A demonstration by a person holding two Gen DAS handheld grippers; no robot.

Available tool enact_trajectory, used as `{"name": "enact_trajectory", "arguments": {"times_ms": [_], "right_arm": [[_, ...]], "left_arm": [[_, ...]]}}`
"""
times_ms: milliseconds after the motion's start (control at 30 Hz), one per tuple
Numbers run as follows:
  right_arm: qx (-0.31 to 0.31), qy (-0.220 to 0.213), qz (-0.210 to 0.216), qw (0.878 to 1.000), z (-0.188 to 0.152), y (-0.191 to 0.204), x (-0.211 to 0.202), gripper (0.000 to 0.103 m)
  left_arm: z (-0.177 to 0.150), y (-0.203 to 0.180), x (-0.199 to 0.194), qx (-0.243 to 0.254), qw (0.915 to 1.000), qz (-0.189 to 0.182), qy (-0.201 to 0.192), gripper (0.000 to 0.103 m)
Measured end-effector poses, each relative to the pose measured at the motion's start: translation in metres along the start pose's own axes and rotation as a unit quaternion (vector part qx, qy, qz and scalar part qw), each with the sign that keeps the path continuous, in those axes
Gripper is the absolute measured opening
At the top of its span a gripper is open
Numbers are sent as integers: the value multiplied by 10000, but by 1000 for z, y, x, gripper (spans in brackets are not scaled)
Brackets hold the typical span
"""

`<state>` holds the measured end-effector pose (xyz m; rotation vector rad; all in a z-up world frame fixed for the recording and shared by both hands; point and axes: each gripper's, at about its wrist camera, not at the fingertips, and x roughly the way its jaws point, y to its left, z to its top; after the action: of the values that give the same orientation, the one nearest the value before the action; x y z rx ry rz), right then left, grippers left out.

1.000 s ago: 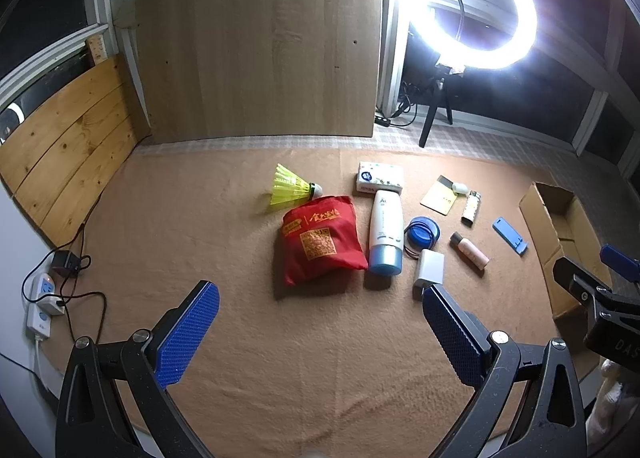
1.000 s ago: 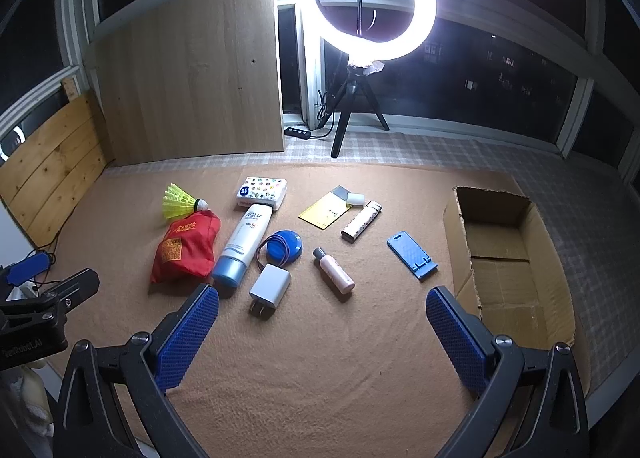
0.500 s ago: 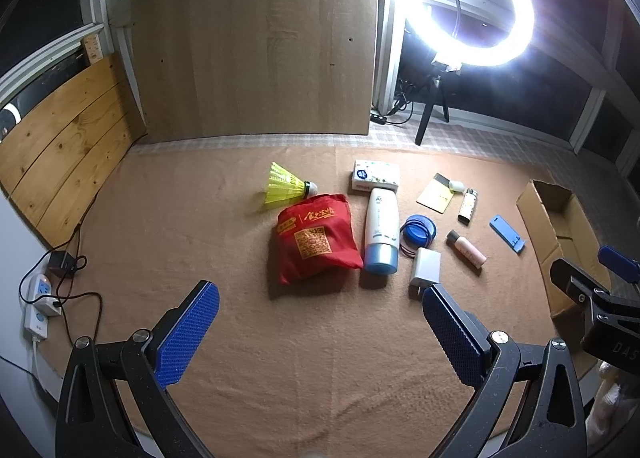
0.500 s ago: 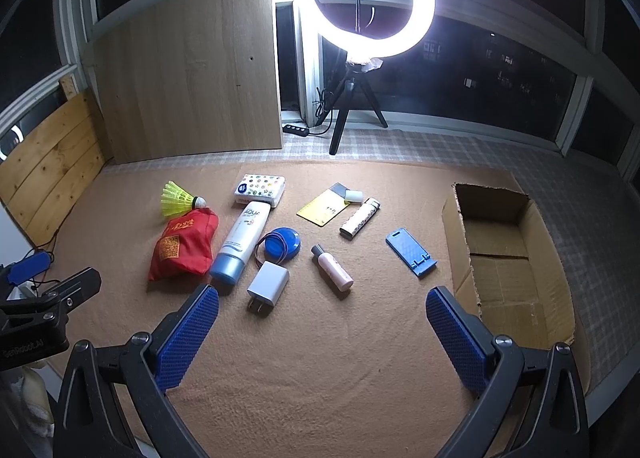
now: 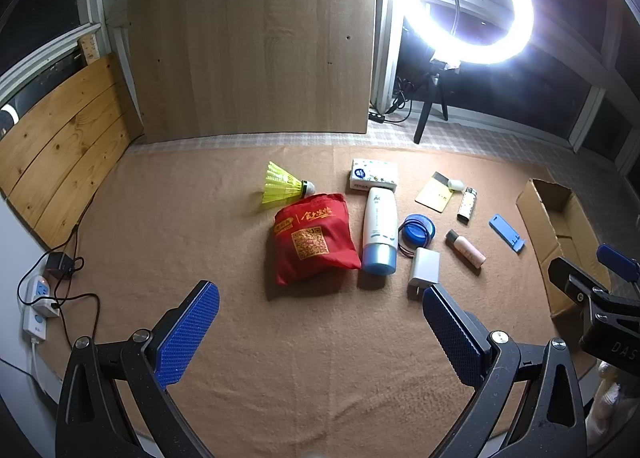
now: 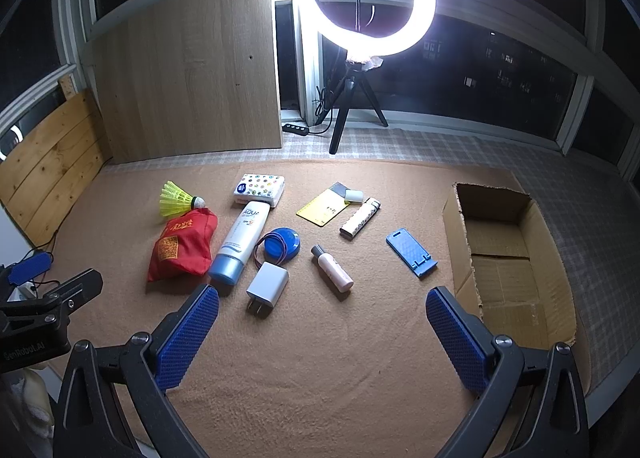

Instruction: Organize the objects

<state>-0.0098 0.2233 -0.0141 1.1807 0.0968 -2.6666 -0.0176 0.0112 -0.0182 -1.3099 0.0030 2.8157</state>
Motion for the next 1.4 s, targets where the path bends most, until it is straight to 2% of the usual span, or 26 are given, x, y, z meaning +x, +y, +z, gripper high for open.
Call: {"name": "enact_trajectory", "arguments": {"times_ms": [1400], "right_arm": [[-2, 238, -26, 9997, 6, -9, 22, 102]], "left_arm": [[8, -6, 24, 36, 9998, -38, 186, 103]]}}
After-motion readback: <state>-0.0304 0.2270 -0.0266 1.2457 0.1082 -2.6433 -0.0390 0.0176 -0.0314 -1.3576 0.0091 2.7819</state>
